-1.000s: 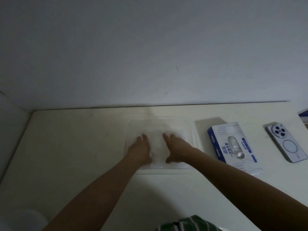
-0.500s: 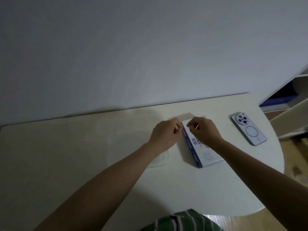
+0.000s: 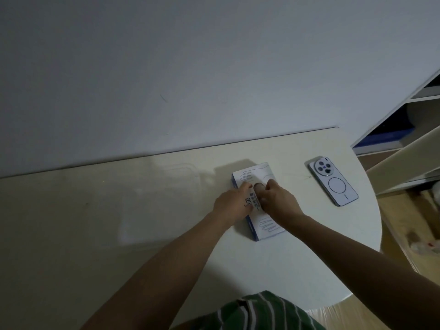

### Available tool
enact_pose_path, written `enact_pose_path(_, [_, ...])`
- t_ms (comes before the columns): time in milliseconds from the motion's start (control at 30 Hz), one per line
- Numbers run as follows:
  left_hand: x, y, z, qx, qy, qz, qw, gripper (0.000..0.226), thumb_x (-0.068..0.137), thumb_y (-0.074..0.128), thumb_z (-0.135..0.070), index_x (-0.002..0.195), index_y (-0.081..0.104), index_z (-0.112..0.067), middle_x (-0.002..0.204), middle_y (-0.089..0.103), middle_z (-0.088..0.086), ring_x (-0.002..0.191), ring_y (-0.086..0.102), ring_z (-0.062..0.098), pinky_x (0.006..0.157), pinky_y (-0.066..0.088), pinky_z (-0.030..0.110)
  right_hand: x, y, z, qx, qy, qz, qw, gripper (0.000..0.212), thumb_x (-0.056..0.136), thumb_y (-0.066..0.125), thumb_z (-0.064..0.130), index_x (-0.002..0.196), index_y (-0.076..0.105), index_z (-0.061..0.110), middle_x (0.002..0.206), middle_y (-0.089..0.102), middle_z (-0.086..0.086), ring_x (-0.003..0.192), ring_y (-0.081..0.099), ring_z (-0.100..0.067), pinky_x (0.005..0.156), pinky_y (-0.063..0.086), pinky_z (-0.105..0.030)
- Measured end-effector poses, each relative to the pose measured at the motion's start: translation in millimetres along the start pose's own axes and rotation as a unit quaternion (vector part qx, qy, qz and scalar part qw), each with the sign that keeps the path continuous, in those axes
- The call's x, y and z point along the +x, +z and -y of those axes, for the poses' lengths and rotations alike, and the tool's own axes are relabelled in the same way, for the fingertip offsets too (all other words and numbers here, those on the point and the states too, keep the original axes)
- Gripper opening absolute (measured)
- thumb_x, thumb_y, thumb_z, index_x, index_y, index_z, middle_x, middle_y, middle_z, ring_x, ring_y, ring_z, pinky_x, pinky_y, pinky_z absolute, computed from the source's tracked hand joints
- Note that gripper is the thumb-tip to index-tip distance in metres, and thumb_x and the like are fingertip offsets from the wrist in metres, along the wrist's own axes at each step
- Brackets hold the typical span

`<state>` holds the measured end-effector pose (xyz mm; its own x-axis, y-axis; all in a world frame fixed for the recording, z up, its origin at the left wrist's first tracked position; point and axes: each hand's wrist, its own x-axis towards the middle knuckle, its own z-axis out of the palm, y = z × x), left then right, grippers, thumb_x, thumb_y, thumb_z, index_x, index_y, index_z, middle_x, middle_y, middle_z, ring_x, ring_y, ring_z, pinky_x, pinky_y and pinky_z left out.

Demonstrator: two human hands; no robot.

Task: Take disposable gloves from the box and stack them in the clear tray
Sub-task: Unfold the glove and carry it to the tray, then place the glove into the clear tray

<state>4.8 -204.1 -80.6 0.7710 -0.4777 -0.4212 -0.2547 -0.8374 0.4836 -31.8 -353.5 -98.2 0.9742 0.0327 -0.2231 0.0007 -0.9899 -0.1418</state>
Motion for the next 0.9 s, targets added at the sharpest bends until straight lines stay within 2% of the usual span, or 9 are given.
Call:
enact_pose_path(167, [9, 14, -10, 0.059, 0.0, -0.002, 0.998, 0.062, 0.091, 0.059, -0.041, 0.141, 0.027, -0.025, 0.115, 0.061, 0.008, 0.099, 0.061, 0.028, 0.073, 0.047, 0.036, 6, 0, -7, 0.088, 0.027, -0.011, 0.996, 0.008, 0.091, 0.059, 0.021, 0.086, 0.061, 0.016, 0.087, 0.048, -0.002, 0.071, 0.054, -0.022, 0.056, 0.034, -0.023])
enact_pose_path(233, [11, 17, -10, 0.072, -0.004, -0.022, 0.997, 0.063, 0.088, 0.061, -0.044, 0.138, 0.029, -0.024, 0.112, 0.061, 0.006, 0.096, 0.061, 0.027, 0.069, 0.044, 0.034, 8, -2, -14, 0.183, 0.046, -0.002, 0.982, 0.017, 0.087, 0.067, 0.019, 0.073, 0.057, 0.019, 0.088, 0.051, 0.0, 0.075, 0.057, -0.019, 0.056, 0.033, -0.015])
enact_pose_path(300, [13, 19, -8, 0.072, -0.01, -0.021, 0.997, 0.066, 0.086, 0.064, -0.045, 0.138, 0.029, -0.028, 0.113, 0.061, 0.005, 0.098, 0.062, 0.026, 0.072, 0.047, 0.035, 8, -9, -22, 0.252, 0.025, -0.028, 0.967, 0.017, 0.085, 0.071, 0.019, 0.074, 0.058, 0.017, 0.089, 0.052, 0.003, 0.076, 0.056, -0.011, 0.06, 0.037, -0.01])
enact_pose_path(433, [15, 21, -2, 0.061, -0.022, -0.012, 0.998, 0.075, 0.084, 0.067, -0.041, 0.142, 0.021, -0.034, 0.114, 0.061, 0.004, 0.099, 0.063, 0.028, 0.078, 0.049, 0.035, 10, -25, -27, 0.313, -0.009, -0.135, 0.94, 0.01, 0.088, 0.068, 0.021, 0.089, 0.059, 0.016, 0.093, 0.058, 0.004, 0.082, 0.057, -0.008, 0.07, 0.052, -0.024])
enact_pose_path(533, [19, 23, -1, 0.059, -0.022, -0.018, 0.998, 0.076, 0.081, 0.07, -0.041, 0.139, 0.022, -0.032, 0.112, 0.062, 0.004, 0.098, 0.062, 0.029, 0.072, 0.045, 0.033, 11, -24, -26, 0.321, 0.034, -0.017, 0.946, 0.019, 0.09, 0.065, 0.027, 0.102, 0.056, 0.015, 0.096, 0.057, 0.007, 0.088, 0.058, -0.01, 0.071, 0.048, -0.018])
enact_pose_path(600, [21, 26, 1, 0.053, -0.026, -0.017, 0.998, 0.077, 0.08, 0.071, -0.042, 0.138, 0.021, -0.032, 0.112, 0.062, 0.003, 0.097, 0.062, 0.028, 0.069, 0.044, 0.032, 10, -23, -25, 0.306, 0.034, 0.018, 0.951, 0.017, 0.094, 0.06, 0.028, 0.083, 0.055, 0.015, 0.078, 0.058, 0.006, 0.074, 0.058, -0.015, 0.057, 0.041, -0.012])
enact_pose_path(733, [25, 28, 4, 0.058, -0.034, 0.008, 0.998, 0.081, 0.08, 0.068, -0.043, 0.144, 0.02, -0.032, 0.113, 0.062, 0.006, 0.1, 0.062, 0.03, 0.071, 0.044, 0.031, 7, -40, -21, 0.503, 0.022, -0.059, 0.862, 0.041, 0.101, 0.047, 0.026, 0.08, 0.058, -0.007, 0.071, 0.06, -0.019, 0.064, 0.058, -0.029, 0.062, 0.048, -0.036])
enact_pose_path(833, [27, 21, 4, -0.02, -0.047, 0.019, 0.998, 0.062, 0.082, 0.061, -0.042, 0.136, 0.038, -0.023, 0.116, 0.063, 0.008, 0.102, 0.061, 0.03, 0.082, 0.05, 0.035, 7, -50, -15, 0.557, 0.029, -0.053, 0.828, 0.048, 0.101, 0.046, 0.027, 0.077, 0.055, -0.013, 0.066, 0.051, -0.018, 0.06, 0.05, -0.023, 0.06, 0.043, -0.03])
enact_pose_path(900, [21, 7, 9, -0.171, -0.034, -0.03, 0.984, 0.047, 0.082, 0.069, -0.032, 0.122, 0.05, -0.017, 0.113, 0.064, 0.009, 0.099, 0.062, 0.028, 0.078, 0.051, 0.033, 6, -53, -13, 0.57, 0.045, -0.036, 0.82, 0.049, 0.099, 0.052, 0.034, 0.069, 0.057, -0.005, 0.063, 0.052, -0.017, 0.058, 0.051, -0.023, 0.056, 0.043, -0.025])
